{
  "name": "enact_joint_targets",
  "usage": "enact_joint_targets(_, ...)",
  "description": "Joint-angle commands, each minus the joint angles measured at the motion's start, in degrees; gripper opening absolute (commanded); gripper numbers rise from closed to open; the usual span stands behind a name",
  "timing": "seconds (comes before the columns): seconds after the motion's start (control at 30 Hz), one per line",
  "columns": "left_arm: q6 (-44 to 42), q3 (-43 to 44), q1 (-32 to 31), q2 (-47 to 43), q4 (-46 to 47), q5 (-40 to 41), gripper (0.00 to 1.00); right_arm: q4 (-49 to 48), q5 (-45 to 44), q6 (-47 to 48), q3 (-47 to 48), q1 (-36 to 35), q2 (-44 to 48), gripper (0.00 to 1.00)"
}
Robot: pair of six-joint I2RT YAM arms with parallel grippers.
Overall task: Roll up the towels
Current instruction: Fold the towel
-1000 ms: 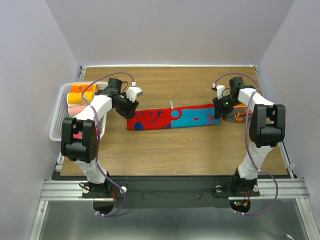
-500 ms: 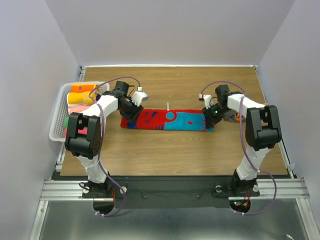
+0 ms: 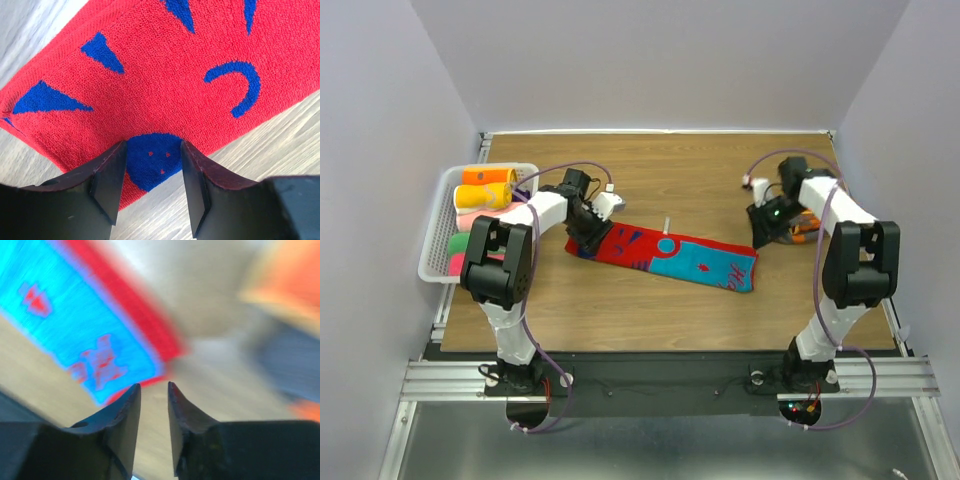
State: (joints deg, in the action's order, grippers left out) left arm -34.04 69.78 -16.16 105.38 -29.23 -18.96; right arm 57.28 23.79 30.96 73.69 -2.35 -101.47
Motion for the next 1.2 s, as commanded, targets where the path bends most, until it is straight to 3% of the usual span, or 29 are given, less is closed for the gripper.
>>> enact_joint_targets(0.0,-0.1,0.3,-0.9,0.2,0.1,0.0,0.57,-0.9,-3.5,0.5,10.8,7.2,-3.6,0.36)
enact_joint_targets(0.37,-0.1,-1.9,-1.0,0.4,0.1,1.6,0.57,-7.3,-13.4,-3.6,25.1,8.6,-19.8,0.38)
enact_joint_targets(0.53,0.1,-3.4,-0.9,-1.1,-0.4,0.6,0.57,-7.9,-13.3,-5.6,38.2,8.6,-27.5,0.38)
enact_joint_targets(0.63,1.5,-1.8,0.2,-2.9,-1.2,-2.7,0.58,-4.9,-9.5,-5.7,40.5,8.6,-26.6,0.41)
enact_joint_targets(0.87,8.4,5.6,4.2,-7.7,0.8,-5.1,0.60,0.1,-1.8,-4.2,26.1,8.6,-9.2,0.53)
enact_joint_targets(1.17,10.7,9.7,4.7,-1.9,5.1,0.9,0.58,4.8,0.0,-4.9,12.0,8.6,-5.1,0.49)
